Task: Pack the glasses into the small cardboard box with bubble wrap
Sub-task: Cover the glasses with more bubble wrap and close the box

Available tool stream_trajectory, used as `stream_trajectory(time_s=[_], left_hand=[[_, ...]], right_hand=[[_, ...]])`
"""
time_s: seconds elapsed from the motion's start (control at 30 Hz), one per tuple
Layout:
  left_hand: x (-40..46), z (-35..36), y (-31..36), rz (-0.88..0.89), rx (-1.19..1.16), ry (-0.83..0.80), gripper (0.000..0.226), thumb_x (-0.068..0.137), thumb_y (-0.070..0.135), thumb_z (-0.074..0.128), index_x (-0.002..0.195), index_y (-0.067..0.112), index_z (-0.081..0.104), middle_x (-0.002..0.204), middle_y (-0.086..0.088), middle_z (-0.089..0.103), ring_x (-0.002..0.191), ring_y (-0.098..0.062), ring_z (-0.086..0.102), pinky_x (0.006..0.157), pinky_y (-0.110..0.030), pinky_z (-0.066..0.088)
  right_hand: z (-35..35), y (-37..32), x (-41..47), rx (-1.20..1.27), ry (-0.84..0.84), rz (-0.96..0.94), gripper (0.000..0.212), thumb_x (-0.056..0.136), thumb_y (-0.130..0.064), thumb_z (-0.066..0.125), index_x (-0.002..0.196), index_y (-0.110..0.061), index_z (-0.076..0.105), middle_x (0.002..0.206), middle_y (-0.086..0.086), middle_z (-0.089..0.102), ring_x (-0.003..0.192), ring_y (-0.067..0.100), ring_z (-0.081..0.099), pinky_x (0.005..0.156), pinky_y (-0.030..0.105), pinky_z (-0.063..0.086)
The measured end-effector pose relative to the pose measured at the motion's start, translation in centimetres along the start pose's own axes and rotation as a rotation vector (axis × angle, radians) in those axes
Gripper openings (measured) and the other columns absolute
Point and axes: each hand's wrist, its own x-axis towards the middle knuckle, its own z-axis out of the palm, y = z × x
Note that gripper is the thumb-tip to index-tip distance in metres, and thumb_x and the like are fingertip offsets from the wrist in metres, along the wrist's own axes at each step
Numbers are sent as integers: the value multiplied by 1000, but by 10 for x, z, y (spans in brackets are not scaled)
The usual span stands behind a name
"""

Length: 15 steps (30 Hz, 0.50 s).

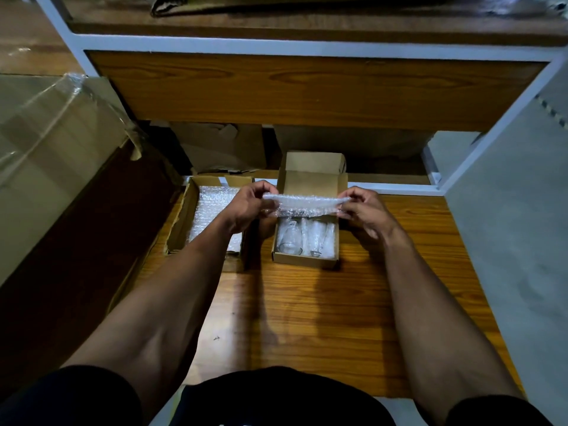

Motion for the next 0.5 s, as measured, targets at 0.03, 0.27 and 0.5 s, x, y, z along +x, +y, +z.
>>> stream_trajectory(time_s=[0.03, 0.27, 0.5], left_hand=[[0, 0, 0, 7, -6, -8, 25, 90, -16, 67, 95, 9, 66, 90, -11, 67, 82, -25, 65, 70, -35, 59], [-4, -1, 4, 8, -31, -51, 21, 90, -16, 67, 104, -1, 67, 95, -13, 70, 89, -20, 71, 78, -28, 62], [-1, -2, 0, -84, -35, -19, 14, 100, 4, 63, 108, 0, 75, 110, -13, 75, 100, -19, 72, 85, -27, 59]], right_hand=[[0, -1, -1, 0, -1, 3, 19, 95, 10, 66, 108, -2, 69, 121, 23, 66, 104, 28, 73, 77, 25, 63], [-1, -1, -6, 56, 11, 8, 19, 98, 10, 61, 109, 0, 73, 127, 22, 67, 107, 24, 75, 79, 21, 61], [0, -8, -20, 17, -32, -42, 29, 97, -15, 71, 114, 9, 72, 119, 17, 74, 117, 25, 70, 74, 15, 58]])
